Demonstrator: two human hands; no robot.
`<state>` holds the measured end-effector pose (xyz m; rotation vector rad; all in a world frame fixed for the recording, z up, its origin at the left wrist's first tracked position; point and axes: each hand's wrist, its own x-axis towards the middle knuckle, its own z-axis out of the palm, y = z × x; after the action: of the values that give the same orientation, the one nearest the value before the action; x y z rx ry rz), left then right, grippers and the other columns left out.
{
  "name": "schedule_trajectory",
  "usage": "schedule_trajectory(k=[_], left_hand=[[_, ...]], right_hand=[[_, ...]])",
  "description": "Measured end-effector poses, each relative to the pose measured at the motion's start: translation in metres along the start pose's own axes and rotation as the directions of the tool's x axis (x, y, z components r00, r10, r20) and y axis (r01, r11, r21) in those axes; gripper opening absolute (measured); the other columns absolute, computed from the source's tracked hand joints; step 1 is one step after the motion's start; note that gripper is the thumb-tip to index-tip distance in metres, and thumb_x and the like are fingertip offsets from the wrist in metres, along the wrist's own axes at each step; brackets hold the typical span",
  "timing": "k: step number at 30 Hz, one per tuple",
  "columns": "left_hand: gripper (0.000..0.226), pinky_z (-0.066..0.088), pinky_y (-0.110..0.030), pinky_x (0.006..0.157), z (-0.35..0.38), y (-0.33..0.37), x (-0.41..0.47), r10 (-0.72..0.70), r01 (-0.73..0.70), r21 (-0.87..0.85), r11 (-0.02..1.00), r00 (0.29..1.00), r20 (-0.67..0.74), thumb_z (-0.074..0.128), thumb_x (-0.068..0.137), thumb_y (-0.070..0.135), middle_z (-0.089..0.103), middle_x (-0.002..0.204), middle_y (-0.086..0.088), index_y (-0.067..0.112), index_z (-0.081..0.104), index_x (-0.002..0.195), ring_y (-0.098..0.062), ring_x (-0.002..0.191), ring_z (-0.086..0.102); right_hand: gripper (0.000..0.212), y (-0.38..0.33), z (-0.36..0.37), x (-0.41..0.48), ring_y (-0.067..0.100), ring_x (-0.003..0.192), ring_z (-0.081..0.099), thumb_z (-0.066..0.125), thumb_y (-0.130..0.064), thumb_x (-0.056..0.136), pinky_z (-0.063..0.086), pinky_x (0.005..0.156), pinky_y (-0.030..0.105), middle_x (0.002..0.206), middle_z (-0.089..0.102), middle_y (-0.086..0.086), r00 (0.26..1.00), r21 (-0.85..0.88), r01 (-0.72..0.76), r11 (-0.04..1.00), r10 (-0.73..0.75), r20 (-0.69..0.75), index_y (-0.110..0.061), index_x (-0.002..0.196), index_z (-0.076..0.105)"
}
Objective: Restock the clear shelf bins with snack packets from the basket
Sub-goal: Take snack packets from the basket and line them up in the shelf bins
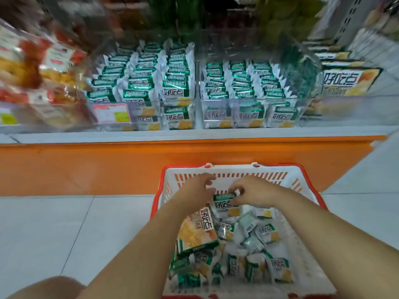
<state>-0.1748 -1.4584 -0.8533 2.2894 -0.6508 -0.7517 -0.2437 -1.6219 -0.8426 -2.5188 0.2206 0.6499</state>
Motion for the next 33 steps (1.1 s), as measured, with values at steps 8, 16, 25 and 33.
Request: schedule_trajectory(k=[8,16,25,33], left_hand=[[0.036,0.049,-0.026,0.082,-0.078,0.065,-0.068,0.246,-0.241,0.114,0.964,0.969,-0.032,0.061,0.092,0.028,0.058,0.120,0.014,0.035,0.054,0.127,-0.009,0.100,0.058],[0.033,0.034,-0.003,0.064,-0.124,0.070,-0.088,0.349,-0.275,0.310,0.910,0.911,-0.218,0.068,0.086,0.023,0.055,0.101,0.016,0.029,0.059,0.117,0.013,0.076,0.048],[0.034,0.035,-0.008,0.061,-0.168,0.072,-0.060,0.379,-0.212,0.418,0.884,0.846,-0.374,0.065,0.089,0.021,0.055,0.100,0.008,0.021,0.060,0.123,-0.001,0.071,0.047],[0.036,0.045,-0.025,0.068,-0.200,0.085,-0.014,0.334,-0.141,0.393,0.909,0.811,-0.481,0.059,0.093,0.022,0.059,0.126,0.000,0.023,0.057,0.129,-0.012,0.075,0.057]], right_hand=[[0.026,-0.076,-0.082,-0.069,0.016,0.075,0.048,0.062,-0.036,0.089,0.036,0.061,0.025,0.084,0.050,-0.004,0.967,-0.180,0.162,0.970,-0.193,-0.165,-0.024,0.112,0.059],[0.033,-0.108,-0.082,-0.065,0.011,0.062,0.048,0.063,-0.035,0.088,0.035,0.055,0.027,0.075,0.052,-0.002,0.856,-0.067,0.300,0.951,-0.300,-0.422,-0.027,0.120,0.059],[0.043,-0.106,-0.092,-0.044,0.009,0.098,0.050,0.059,-0.024,0.091,0.041,0.084,0.023,0.109,0.050,-0.008,0.728,0.058,0.427,0.903,-0.304,-0.615,-0.029,0.133,0.048],[0.035,-0.088,-0.104,-0.032,0.003,0.093,0.052,0.059,-0.020,0.092,0.037,0.077,0.010,0.118,0.053,-0.006,0.708,0.101,0.401,0.910,-0.239,-0.664,-0.025,0.126,0.056]])
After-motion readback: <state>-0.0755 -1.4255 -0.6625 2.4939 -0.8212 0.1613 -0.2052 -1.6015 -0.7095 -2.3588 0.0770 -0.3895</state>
